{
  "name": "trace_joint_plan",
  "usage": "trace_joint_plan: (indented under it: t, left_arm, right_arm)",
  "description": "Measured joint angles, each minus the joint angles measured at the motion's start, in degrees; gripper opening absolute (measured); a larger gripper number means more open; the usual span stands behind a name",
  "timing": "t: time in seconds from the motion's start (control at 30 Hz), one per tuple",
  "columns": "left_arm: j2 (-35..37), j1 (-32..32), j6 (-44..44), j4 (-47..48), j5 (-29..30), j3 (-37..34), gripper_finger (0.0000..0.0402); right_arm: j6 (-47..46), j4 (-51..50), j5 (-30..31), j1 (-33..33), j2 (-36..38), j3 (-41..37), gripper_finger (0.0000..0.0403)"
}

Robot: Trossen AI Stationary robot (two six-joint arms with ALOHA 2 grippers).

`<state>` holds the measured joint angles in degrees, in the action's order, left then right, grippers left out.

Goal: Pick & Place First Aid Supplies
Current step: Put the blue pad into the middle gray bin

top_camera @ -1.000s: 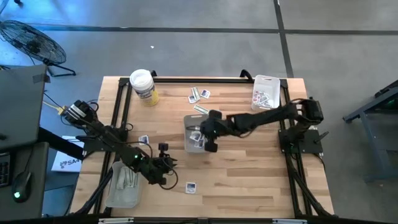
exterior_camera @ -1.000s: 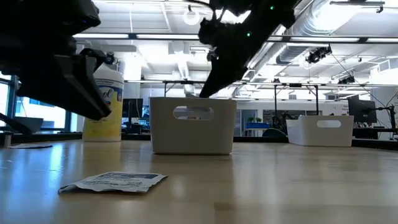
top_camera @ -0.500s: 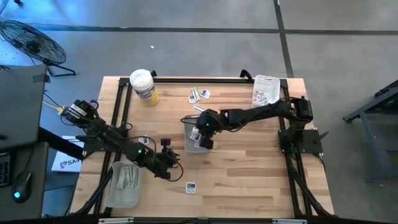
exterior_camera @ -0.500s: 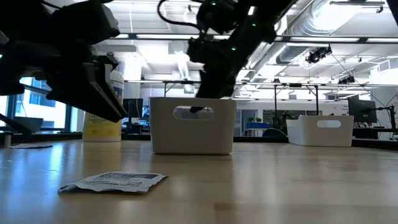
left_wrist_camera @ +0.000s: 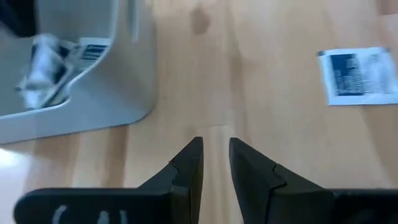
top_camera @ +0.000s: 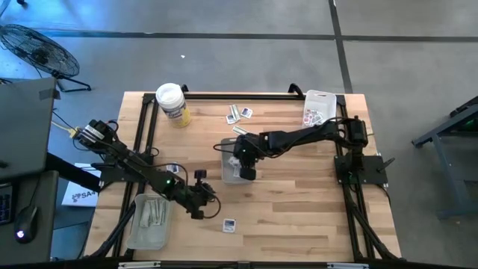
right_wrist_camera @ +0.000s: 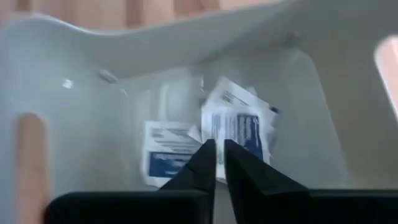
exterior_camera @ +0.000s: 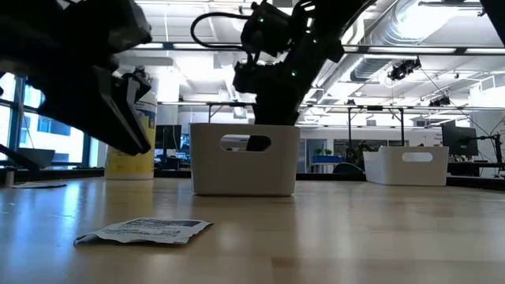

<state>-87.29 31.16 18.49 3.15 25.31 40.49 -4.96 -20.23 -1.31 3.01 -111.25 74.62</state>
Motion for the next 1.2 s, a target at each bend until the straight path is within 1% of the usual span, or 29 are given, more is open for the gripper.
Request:
trace_joint_plan:
  t: [0.07, 0.13, 0.2, 0.27, 0.4, 0.53, 0.6, 0.7, 0.87, 1.03, 1.2]
  left_arm:
    - [0.0, 0.4, -0.4, 0.0, -1.9, 1.0, 0.0075]
    - [-0.2, 1.1, -1.9, -1.0, -4.4, 2.0, 0.0075]
    - [-1.6, 2.2, -3.9, -3.4, -5.7, 2.4, 0.0075]
    - [-3.0, 3.4, -6.5, -4.8, -6.9, 2.3, 0.0075]
    - [-6.2, 4.7, -10.7, -8.4, -7.7, 2.3, 0.0075]
    - [-8.5, 4.9, -13.8, -13.5, -8.7, 2.3, 0.0076]
    - [-9.6, 4.9, -15.6, -17.4, -10.1, 2.3, 0.0076]
    - [-11.5, 4.9, -18.1, -22.2, -10.5, 2.3, 0.0076]
    - [-16.3, 4.8, -19.7, -26.8, -11.0, 4.0, 0.0075]
    - [-20.2, 4.5, -20.4, -27.8, -11.6, 6.7, 0.0075]
    - [-21.0, 3.2, -19.4, -24.7, -12.5, 7.5, 0.0075]
  right_arm:
    - [0.0, -0.4, -1.2, -0.1, 0.1, 0.8, 0.0042]
    - [0.0, -2.0, -0.6, -0.7, 0.3, 1.8, 0.0069]
    - [0.8, -3.2, 2.0, -1.9, 1.2, 2.9, 0.0095]
    - [1.6, -4.1, 6.0, -3.8, 2.4, 3.9, 0.0118]
    - [2.3, -4.9, 12.8, -8.5, 4.8, 5.2, 0.0155]
    - [0.5, -4.1, 14.8, -13.4, 6.9, 5.3, 0.0181]
    - [-0.7, -3.9, 14.8, -15.8, 6.9, 5.4, 0.0188]
    - [-1.6, -3.6, 15.2, -19.0, 6.9, 5.2, 0.0194]
    - [-1.6, -2.4, 17.7, -23.1, 6.5, 5.1, 0.0194]
    - [-1.4, -0.9, 18.3, -24.7, 6.5, 5.0, 0.0189]
    - [-1.1, -0.8, 17.7, -25.5, 6.5, 5.1, 0.0189]
